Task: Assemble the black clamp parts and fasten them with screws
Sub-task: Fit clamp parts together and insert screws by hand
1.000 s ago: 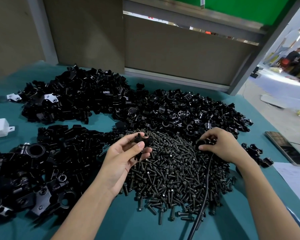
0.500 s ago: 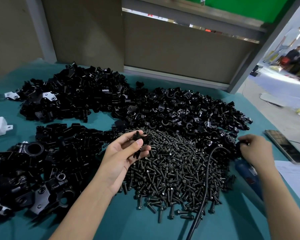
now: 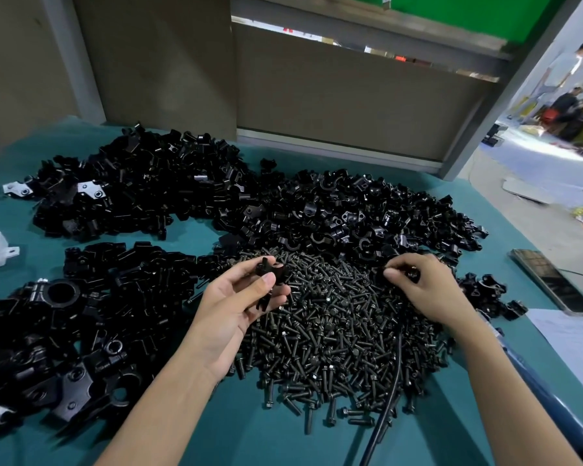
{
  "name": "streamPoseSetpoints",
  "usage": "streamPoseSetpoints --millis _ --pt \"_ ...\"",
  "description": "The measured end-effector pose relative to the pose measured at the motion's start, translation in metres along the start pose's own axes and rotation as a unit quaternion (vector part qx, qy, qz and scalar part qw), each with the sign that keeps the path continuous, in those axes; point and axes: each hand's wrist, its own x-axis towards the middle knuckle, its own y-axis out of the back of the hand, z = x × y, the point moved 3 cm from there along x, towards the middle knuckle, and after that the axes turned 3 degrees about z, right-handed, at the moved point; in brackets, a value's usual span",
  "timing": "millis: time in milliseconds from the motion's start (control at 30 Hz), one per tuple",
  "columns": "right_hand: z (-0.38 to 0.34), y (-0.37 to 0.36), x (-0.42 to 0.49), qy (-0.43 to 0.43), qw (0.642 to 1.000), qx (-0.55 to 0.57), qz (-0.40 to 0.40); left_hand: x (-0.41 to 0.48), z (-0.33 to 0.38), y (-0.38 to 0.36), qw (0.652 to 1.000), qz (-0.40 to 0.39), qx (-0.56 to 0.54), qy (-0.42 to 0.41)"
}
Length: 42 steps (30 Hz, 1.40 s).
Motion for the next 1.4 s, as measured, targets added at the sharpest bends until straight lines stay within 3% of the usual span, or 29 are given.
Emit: streamPoseSetpoints --millis 100,233,400,533,600,633,700,767,833,900,1000,1133,1233,1400 --pt "0.008 0.004 -0.003 -0.071 0.977 0.198 0.024 0.0 0.0 0.0 1.0 0.0 0.003 -0.001" --pt "0.001 0.01 -0.005 -0.053 0.942 0.331 0.009 0.0 0.0 0.0 1.0 -0.002 0.007 0.0" --pt "-0.034 0.009 -0.013 -0.016 0.786 0.615 -0.063 0.0 -0.002 -0.002 0.999 -0.007 0.045 0.001" --pt "-0.057 0.001 -0.018 -0.009 0.755 0.65 -0.083 -0.002 -0.002 -0.002 0.998 -0.005 0.061 0.001" --pt "-0.051 0.006 -0.015 -0.021 0.782 0.623 -0.028 -0.003 -0.001 -0.001 0.998 0.0 0.058 -0.003" --pt "-0.04 0.012 -0.012 -0.04 0.828 0.559 0.034 -0.002 0.0 -0.001 0.999 0.001 0.054 -0.005" --pt "-0.004 0.03 -0.008 -0.094 0.937 0.271 0.2 -0.001 0.002 -0.001 0.999 0.002 0.034 -0.009" --pt "0.036 0.042 -0.007 -0.153 0.954 0.011 0.257 0.0 0.002 -0.001 1.0 0.0 0.016 -0.008" --pt "0.068 0.044 -0.005 -0.217 0.951 -0.081 0.203 0.0 0.001 -0.001 1.0 -0.004 0.018 -0.007" --pt "0.081 0.042 -0.007 -0.251 0.95 -0.121 0.141 0.0 0.0 0.0 1.0 -0.007 0.024 -0.006" --pt "0.067 0.041 -0.006 -0.223 0.953 -0.141 0.151 0.001 -0.001 0.0 1.0 -0.005 0.027 -0.006" --pt "0.012 0.017 0.005 -0.012 0.992 -0.034 0.125 0.002 -0.001 0.001 1.0 -0.007 0.022 -0.009" --pt "-0.02 -0.007 0.014 0.078 0.994 -0.058 0.057 0.002 -0.001 0.001 1.0 -0.008 0.026 -0.008" --pt "-0.027 -0.017 0.033 0.021 0.998 -0.044 0.039 0.001 0.001 0.001 1.0 -0.01 0.025 -0.007"
